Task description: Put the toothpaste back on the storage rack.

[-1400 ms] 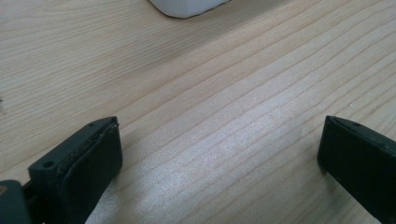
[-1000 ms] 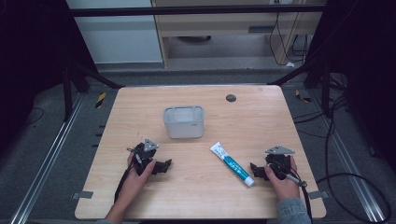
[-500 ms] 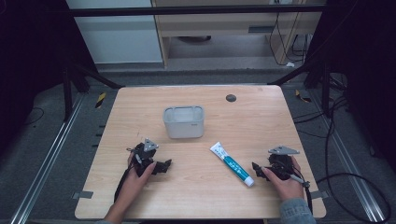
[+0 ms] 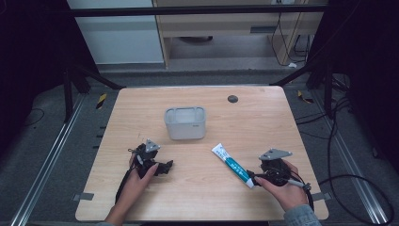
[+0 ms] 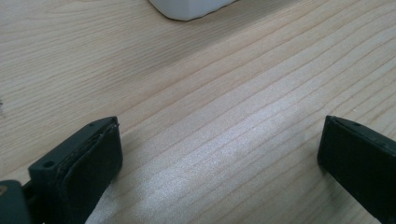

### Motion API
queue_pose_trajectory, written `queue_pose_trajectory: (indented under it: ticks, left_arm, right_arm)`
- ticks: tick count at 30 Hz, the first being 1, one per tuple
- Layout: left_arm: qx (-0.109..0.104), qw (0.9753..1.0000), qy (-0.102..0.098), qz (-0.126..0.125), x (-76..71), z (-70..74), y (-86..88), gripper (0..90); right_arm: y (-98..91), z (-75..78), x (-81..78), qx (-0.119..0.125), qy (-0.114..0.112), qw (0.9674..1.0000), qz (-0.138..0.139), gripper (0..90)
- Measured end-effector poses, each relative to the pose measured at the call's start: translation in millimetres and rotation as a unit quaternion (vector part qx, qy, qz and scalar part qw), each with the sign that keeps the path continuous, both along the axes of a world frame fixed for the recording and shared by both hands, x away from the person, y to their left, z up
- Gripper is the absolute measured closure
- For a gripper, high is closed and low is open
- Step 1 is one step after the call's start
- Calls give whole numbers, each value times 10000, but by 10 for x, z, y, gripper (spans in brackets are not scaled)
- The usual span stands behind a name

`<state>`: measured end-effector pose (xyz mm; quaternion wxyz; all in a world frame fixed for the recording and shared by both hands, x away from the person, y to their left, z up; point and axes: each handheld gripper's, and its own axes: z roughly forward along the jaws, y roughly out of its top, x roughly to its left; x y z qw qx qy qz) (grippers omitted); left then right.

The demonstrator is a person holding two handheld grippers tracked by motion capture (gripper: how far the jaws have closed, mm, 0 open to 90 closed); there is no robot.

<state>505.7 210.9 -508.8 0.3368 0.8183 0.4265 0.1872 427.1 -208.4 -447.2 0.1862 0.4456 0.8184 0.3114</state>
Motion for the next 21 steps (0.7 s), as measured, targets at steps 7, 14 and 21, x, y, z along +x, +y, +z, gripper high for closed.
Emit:
queue_pose_trajectory:
  ticks: [7, 14, 21]
  left_arm:
    - [-3, 10000, -2, 5, 0, 0, -1, 0]
    - [0, 10000, -1, 6, -1, 0, -3, 0]
    - [-1, 10000, 1, 5, -1, 0, -3, 0]
  right_arm:
    - [13, -54, 22, 88, 212, 9997, -1, 333]
    - [187, -54, 83, -179, 239, 9994, 158, 287]
    - [380, -47, 196, -241, 369, 9985, 321, 295]
